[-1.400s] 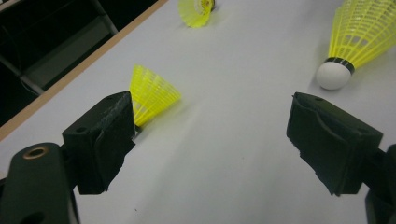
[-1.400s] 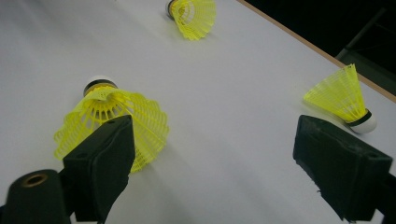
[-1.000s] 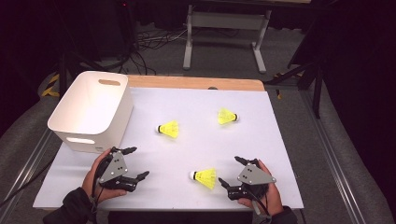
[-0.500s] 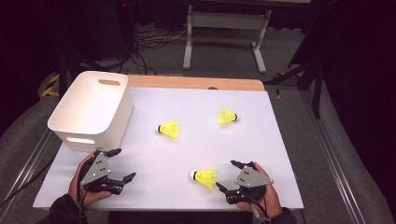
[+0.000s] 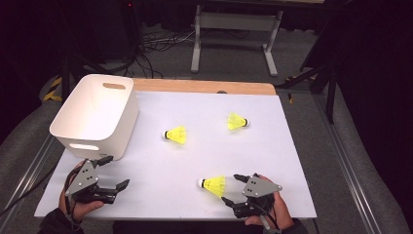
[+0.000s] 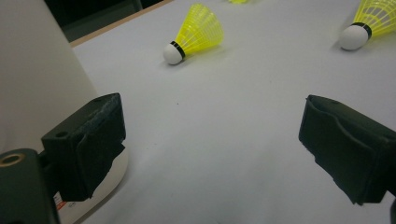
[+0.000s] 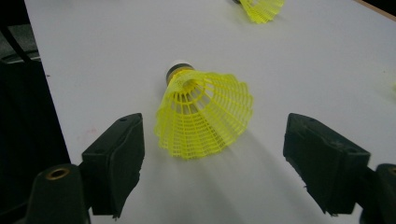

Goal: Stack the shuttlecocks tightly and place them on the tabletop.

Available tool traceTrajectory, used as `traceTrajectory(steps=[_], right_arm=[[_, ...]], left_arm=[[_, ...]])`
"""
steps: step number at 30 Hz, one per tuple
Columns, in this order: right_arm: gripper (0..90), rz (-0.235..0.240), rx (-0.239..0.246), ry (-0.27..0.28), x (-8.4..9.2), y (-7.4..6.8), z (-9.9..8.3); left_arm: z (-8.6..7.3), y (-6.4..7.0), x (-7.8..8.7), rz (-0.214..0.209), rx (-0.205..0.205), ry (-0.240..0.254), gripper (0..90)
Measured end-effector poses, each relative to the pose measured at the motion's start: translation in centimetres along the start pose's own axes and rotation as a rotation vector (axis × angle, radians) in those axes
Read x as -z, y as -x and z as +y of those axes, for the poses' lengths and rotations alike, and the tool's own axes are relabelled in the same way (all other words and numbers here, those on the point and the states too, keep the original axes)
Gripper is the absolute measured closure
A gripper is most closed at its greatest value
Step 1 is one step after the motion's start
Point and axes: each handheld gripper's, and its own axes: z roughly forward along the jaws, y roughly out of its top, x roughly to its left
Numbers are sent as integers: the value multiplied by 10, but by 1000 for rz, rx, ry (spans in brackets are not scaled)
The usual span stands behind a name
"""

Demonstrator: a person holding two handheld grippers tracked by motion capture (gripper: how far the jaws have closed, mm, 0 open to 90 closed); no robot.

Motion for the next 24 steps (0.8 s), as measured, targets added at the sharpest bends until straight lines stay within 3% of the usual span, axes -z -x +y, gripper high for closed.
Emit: traceTrajectory(steps=[4,9,12,17,24], right_arm=[[258,24,19,-18,-2,-4,0],[351,90,46,-44,-9,-9,0],[427,106,83,-73,-14,-12,0],[577,88,81,-92,-21,-13,0],[647,89,69,-86,-27,-14,3]], left_arm=[[-3,-2,3,7,7,3,72],[-3,-2,1,1,2,-6,67],[-3,-1,0,-4,1,-8,66],[-4,-1,-1,-15,0,-12,64],[-3,0,-3,-19,-6,-19,63]])
